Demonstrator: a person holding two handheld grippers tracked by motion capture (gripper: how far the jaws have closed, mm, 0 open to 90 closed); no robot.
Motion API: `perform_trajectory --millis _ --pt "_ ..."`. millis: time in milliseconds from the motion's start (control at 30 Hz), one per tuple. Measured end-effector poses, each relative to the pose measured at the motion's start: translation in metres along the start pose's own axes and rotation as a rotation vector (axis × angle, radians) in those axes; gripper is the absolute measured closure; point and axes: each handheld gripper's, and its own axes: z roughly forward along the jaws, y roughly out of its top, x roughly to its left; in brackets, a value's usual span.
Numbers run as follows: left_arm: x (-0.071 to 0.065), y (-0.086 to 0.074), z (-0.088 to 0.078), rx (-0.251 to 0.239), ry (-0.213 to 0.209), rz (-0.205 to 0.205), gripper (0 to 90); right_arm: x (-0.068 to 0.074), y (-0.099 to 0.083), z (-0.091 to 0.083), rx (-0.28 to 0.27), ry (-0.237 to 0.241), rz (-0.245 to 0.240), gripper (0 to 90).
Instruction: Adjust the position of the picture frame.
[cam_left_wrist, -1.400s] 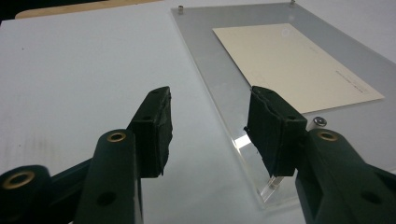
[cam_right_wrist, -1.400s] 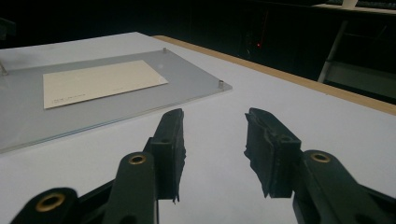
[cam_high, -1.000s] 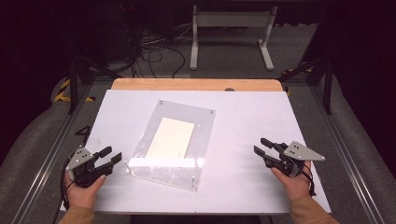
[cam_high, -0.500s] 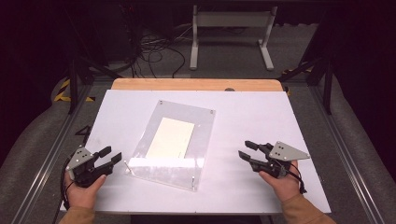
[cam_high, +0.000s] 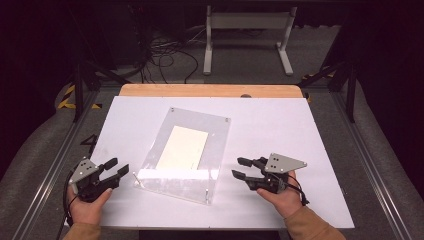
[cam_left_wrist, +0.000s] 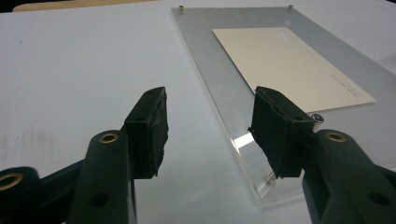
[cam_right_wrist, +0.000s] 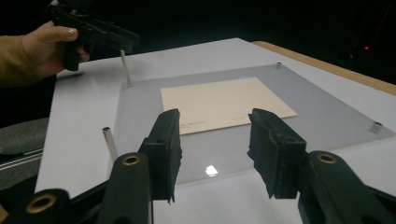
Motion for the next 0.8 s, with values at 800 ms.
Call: perform_trajectory --millis 800 --pt "0.001 0.000 0.001 0.008 0.001 -0.005 45.2 0.037 -0.004 0.044 0.128 0.172 -0.044 52.5"
